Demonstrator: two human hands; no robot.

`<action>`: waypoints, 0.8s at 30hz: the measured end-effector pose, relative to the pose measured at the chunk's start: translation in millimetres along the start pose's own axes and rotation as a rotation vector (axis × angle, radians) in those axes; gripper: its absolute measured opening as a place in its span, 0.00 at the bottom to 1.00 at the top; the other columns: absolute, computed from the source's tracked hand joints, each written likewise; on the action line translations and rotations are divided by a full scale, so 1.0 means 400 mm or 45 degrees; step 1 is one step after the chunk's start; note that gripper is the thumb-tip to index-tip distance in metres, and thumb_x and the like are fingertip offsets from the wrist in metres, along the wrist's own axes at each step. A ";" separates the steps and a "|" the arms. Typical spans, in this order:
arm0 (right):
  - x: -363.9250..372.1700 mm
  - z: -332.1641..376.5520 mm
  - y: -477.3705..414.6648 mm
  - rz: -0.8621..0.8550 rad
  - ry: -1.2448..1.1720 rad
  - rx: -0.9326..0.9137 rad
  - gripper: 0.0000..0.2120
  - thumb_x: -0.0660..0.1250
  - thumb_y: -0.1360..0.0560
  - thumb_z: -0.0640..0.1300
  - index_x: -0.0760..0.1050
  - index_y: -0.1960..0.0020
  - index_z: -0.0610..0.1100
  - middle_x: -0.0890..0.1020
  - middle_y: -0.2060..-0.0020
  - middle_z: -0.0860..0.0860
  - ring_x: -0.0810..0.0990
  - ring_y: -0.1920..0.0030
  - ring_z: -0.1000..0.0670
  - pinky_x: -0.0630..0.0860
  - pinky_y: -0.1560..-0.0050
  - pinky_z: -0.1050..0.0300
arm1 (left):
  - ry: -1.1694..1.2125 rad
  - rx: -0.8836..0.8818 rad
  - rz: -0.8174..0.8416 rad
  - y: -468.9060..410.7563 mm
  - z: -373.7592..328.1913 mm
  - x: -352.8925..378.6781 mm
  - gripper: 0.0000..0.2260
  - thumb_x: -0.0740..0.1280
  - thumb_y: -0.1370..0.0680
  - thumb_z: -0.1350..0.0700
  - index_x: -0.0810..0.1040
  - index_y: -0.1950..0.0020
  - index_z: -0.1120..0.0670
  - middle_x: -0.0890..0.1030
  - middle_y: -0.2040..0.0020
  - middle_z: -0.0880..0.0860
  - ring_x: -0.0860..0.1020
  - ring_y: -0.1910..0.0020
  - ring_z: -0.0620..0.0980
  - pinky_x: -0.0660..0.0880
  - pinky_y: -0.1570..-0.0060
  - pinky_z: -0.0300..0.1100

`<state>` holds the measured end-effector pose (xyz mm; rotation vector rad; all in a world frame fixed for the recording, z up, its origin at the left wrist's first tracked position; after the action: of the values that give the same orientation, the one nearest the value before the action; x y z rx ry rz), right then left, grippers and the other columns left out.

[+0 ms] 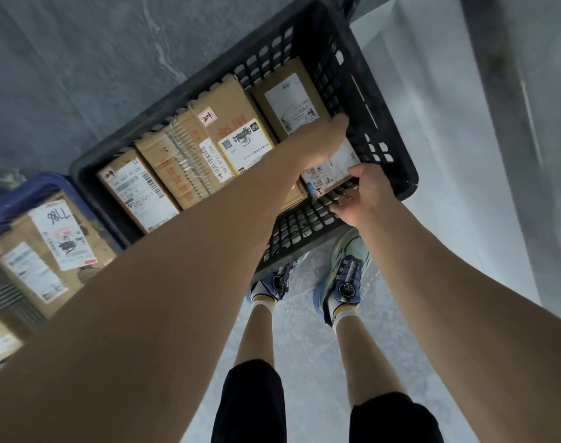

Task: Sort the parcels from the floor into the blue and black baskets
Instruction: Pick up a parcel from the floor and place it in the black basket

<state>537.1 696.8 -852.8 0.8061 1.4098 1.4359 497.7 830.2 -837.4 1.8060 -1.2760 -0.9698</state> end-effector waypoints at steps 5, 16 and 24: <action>0.008 0.031 0.146 0.122 0.027 -0.164 0.19 0.64 0.17 0.47 0.73 0.29 0.41 0.80 0.33 0.44 0.76 0.30 0.45 0.63 0.21 0.40 | 0.365 -0.040 -0.108 0.197 -0.079 -0.068 0.16 0.50 0.13 0.49 0.65 0.59 0.49 0.69 0.58 0.50 0.68 0.53 0.51 0.65 0.55 0.46; 0.001 0.152 0.829 0.365 0.070 -0.627 0.26 0.59 0.14 0.56 0.64 0.18 0.51 0.67 0.20 0.54 0.67 0.21 0.53 0.62 0.20 0.47 | 0.602 0.237 -0.170 0.765 -0.322 -0.219 0.26 0.55 0.14 0.40 0.66 0.19 0.50 0.67 0.20 0.50 0.65 0.22 0.49 0.60 0.32 0.42; -0.210 0.174 1.241 0.397 -0.110 -0.908 0.24 0.61 0.15 0.58 0.69 0.21 0.54 0.70 0.22 0.53 0.69 0.24 0.54 0.61 0.20 0.47 | 0.600 0.447 -0.247 1.148 -0.527 -0.210 0.20 0.63 0.22 0.33 0.78 0.37 0.44 0.81 0.40 0.44 0.78 0.37 0.48 0.71 0.30 0.51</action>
<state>546.0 693.3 -344.5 0.6168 0.6292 1.9456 468.3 818.3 -326.1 2.2904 -1.0270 -0.3832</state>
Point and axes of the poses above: each hand's wrist, its own y-axis away from the middle knuckle, its own x-axis out of the palm, z = x × y, the point moved 5 cm from there along -y, towards the middle knuckle
